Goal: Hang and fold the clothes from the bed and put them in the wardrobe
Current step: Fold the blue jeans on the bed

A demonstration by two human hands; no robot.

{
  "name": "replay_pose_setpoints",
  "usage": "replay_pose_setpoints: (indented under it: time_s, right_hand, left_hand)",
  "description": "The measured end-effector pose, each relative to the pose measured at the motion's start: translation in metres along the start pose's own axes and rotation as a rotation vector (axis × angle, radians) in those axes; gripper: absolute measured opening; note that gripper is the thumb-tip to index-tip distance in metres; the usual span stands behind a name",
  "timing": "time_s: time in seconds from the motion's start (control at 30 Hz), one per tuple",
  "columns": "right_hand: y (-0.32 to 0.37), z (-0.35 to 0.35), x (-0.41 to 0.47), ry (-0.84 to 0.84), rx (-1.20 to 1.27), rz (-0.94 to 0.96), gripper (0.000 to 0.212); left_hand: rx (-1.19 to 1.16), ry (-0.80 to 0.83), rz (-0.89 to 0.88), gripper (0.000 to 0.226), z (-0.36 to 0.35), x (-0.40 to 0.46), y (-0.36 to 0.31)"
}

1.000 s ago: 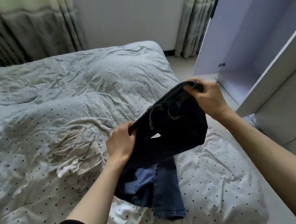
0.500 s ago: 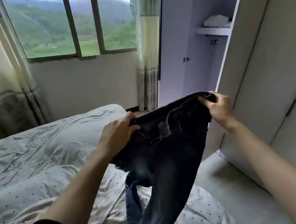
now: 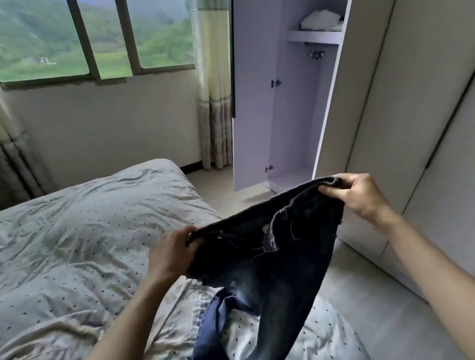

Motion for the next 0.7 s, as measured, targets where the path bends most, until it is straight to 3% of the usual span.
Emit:
replay_pose_setpoints:
  time_s: [0.27,0.43,0.53,0.7]
  right_hand:
    - [-0.004,-0.003,0.002,0.195,-0.566,0.041,0.014]
    - [0.006,-0.004,0.013,0.221,-0.714,0.041,0.018]
    - [0.018,0.001,0.030,0.142,-0.472,-0.079,0.007]
    - [0.059,0.002,0.052,0.007,-0.065,-0.195,0.022]
  left_hand:
    - [-0.103,0.019,0.024,0.018,0.028,0.005,0.007]
    - [-0.141,0.168,0.038,0.007,0.044,0.004,-0.007]
    - [-0.304,0.320,0.159,0.017,0.059,0.007,-0.032]
    - [-0.601,0.466,0.285,0.019,0.096,0.016,-0.100]
Point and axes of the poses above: each hand's wrist, its own x-axis towards the middle knuckle, its own z-axis out of the back of the hand, y = z × x, the point moved 5 cm from there along x, towards the middle knuckle, and after that the axes turned 14 degrees about z, right-handed, at the moved point
